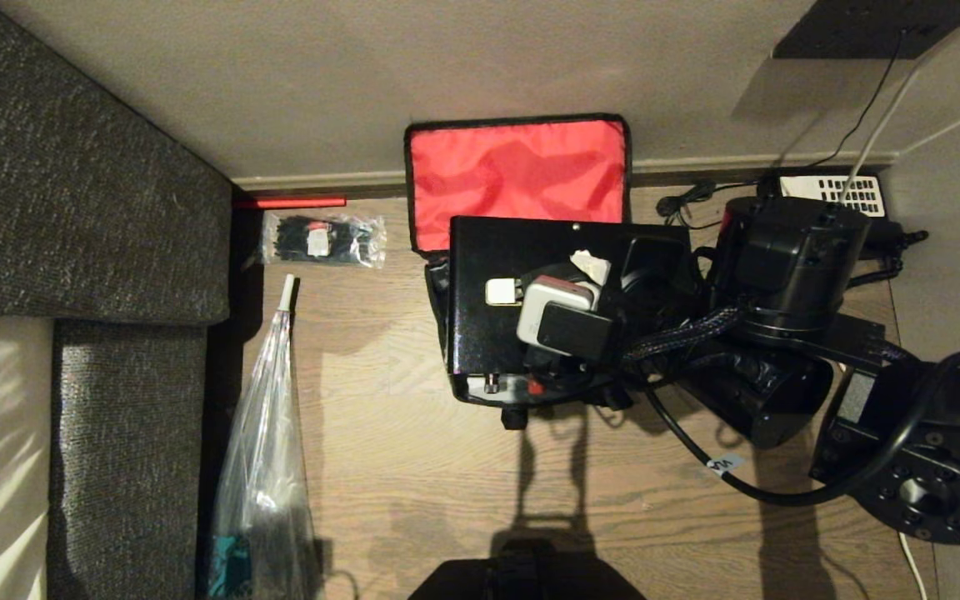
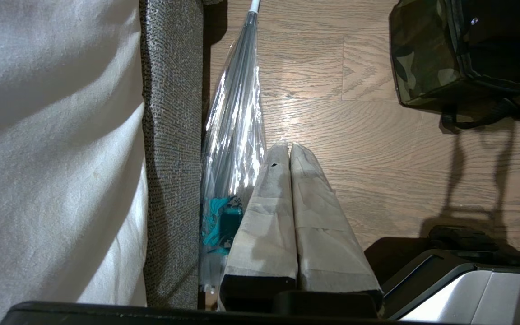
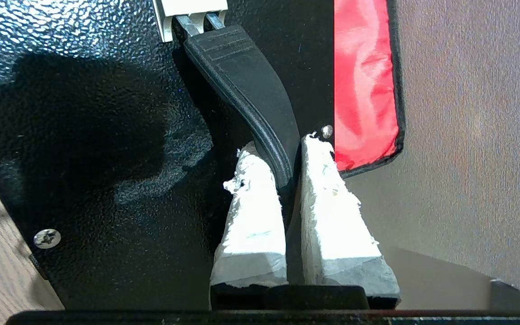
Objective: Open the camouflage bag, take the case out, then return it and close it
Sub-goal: Place the black box back
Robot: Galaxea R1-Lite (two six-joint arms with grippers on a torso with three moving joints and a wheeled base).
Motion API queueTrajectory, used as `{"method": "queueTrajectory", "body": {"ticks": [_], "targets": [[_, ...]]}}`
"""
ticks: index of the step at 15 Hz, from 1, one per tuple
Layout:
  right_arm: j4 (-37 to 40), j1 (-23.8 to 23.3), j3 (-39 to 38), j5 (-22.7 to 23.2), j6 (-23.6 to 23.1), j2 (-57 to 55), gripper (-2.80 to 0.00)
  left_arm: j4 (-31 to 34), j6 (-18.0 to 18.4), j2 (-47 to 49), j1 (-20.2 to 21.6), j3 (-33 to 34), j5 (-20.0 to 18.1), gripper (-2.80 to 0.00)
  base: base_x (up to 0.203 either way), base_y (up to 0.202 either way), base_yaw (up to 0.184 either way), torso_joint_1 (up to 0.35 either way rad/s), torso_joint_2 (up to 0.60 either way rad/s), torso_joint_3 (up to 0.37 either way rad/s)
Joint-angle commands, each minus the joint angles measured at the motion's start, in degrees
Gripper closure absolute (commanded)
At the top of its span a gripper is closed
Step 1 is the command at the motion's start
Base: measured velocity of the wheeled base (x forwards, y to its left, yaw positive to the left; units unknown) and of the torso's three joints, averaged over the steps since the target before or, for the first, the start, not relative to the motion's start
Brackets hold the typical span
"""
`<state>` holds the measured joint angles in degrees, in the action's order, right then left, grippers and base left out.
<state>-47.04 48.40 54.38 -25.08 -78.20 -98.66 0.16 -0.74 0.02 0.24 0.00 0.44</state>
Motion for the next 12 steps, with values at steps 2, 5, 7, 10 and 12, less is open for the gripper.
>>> {"method": "queueTrajectory", "body": {"ticks": [2, 5, 7, 10, 12], "targets": [[-0.15, -0.06, 0.46, -0.15, -0.82, 0.40, 0.00, 0.02, -0.05, -0.02, 0.02, 0.18, 0.00, 0.00, 0.000, 0.000, 0.000, 0.000, 0.00, 0.000], [-0.15, -0.06, 0.02, -0.06, -0.82, 0.58, 0.00, 0.02, -0.05, -0.02, 0.02, 0.18, 0.00, 0.00, 0.000, 0.000, 0.000, 0.000, 0.00, 0.000], [-0.15, -0.06, 0.02, -0.06, -0.91, 0.58, 0.00, 0.02, -0.05, -0.02, 0.02, 0.18, 0.00, 0.00, 0.000, 0.000, 0.000, 0.000, 0.00, 0.000], [-0.24, -0.06, -0.86, -0.06, -0.82, 0.58, 0.00, 0.02, -0.05, -0.02, 0.02, 0.18, 0.00, 0.00, 0.000, 0.000, 0.000, 0.000, 0.00, 0.000], [-0.42, -0.06, -1.20, 0.10, -0.73, 0.60, 0.00, 0.02, -0.05, -0.02, 0.02, 0.18, 0.00, 0.00, 0.000, 0.000, 0.000, 0.000, 0.00, 0.000]]}}
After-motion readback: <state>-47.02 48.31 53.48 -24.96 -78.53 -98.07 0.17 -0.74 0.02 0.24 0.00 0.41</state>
